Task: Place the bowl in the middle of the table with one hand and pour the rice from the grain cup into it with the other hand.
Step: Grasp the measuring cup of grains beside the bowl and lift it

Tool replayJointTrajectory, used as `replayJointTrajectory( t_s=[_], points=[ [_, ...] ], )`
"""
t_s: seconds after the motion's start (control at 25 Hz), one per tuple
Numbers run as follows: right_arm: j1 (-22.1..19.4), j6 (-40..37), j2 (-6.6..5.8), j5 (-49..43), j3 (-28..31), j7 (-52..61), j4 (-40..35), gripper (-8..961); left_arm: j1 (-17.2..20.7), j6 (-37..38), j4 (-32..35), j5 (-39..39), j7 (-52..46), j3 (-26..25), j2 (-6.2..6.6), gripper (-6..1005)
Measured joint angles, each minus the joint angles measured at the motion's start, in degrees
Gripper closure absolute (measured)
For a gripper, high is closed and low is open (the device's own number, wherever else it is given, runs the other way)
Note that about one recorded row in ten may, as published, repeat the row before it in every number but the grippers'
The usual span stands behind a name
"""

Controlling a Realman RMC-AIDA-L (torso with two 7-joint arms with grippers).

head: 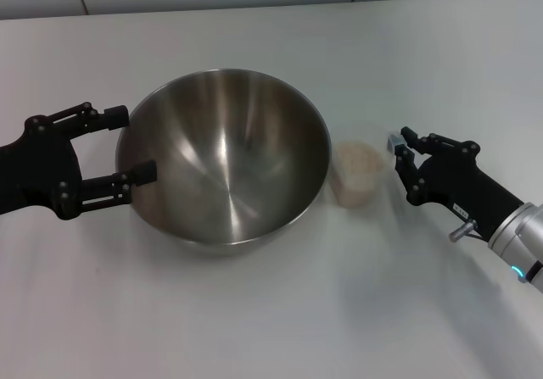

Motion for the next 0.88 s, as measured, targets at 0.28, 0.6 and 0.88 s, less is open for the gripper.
replayJointTrajectory(
  t_s=[0.28, 0.6, 0.88],
  points=[
    [0.0, 0.06, 0.01, -0.03, -0.13, -0.04, 0.06, 821, 0.0, -0.15, 0.0, -0.01, 0.08, 0.0, 0.02, 186],
    [0.0, 0.08, -0.02, 0.04, 0.7, -0.04, 0.32, 941, 0.02, -0.16, 0.0, -0.23, 0.2, -0.09, -0.04, 187],
    [0.02, -5.05, -0.07, 0.11, 7.0, -0.37, 0.62, 940, 0.02, -0.15, 0.0, -0.45, 0.2, -0.09, -0.07, 187]
  ],
)
